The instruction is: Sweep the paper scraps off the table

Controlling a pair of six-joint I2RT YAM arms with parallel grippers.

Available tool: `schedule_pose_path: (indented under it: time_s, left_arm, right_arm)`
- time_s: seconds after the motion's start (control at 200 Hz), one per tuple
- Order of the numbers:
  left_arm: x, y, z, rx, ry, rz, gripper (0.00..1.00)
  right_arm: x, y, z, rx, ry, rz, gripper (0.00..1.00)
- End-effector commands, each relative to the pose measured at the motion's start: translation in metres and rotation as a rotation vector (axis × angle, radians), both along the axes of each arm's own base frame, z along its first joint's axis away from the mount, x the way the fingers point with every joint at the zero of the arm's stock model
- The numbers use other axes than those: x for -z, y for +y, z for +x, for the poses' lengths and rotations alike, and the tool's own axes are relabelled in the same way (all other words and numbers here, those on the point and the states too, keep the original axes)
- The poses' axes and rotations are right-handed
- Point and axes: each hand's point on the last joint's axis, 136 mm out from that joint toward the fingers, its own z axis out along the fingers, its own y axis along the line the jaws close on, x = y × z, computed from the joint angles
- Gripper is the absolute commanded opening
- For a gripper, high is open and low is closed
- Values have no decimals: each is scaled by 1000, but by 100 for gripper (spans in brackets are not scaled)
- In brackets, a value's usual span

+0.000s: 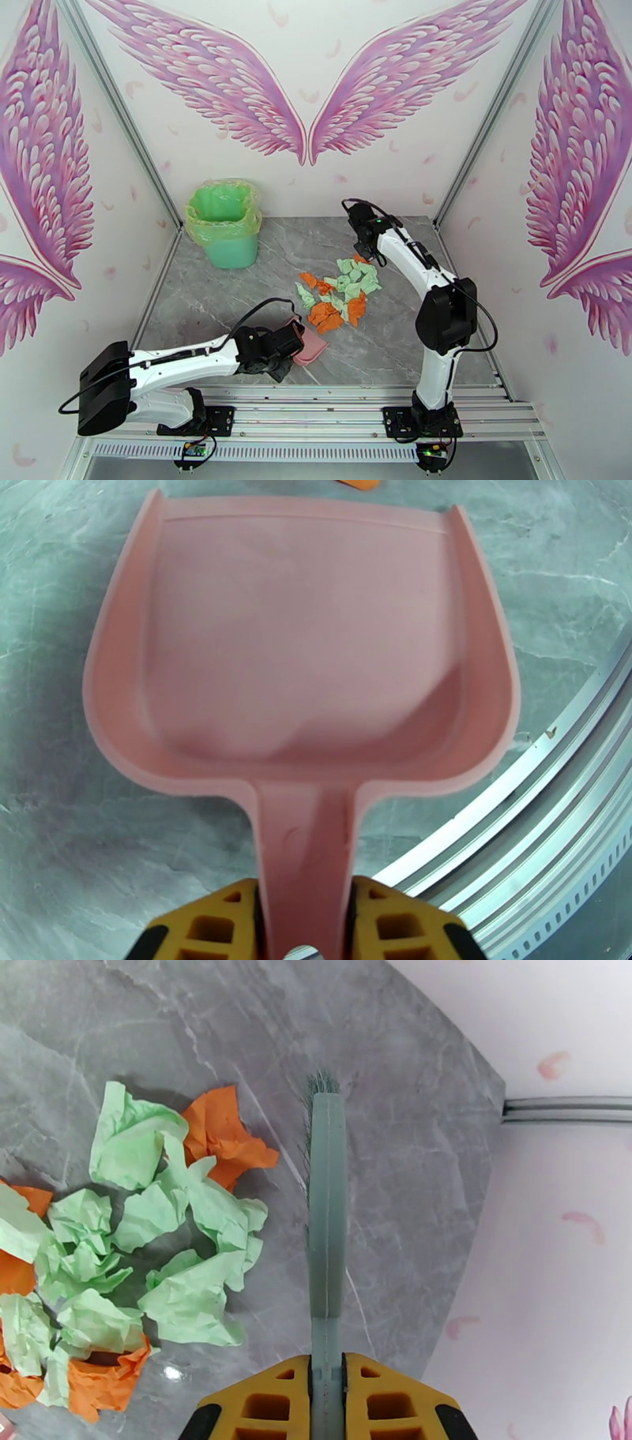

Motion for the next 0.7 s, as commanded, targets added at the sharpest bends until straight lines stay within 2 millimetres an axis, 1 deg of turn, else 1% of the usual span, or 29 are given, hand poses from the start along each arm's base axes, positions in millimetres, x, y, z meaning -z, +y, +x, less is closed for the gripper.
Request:
schedule_pose_path:
  time_s: [0.0,0.19,0.295,0.375,0.425,0.55,0.695]
  left_arm:
    - [6,-1,1,29,-9,25,0]
    - [16,-6,3,46,5,64,0]
    - [21,-10,5,55,6,74,0]
    - [22,-13,7,60,2,78,0]
    - [21,-14,9,62,-4,80,0]
    - [18,-17,12,69,-16,74,0]
    - [16,-21,17,76,-25,73,0]
  right_arm:
    - [9,-4,6,-6,5,-42,0]
    - [25,3,1,-25,65,-35,0]
    - [39,7,-6,-39,119,-62,0]
    - [48,14,-12,-54,149,-68,0]
    - [52,19,-17,-64,164,-64,0]
    - [55,31,-30,-91,183,-48,0]
    - [60,46,-54,-125,220,-39,0]
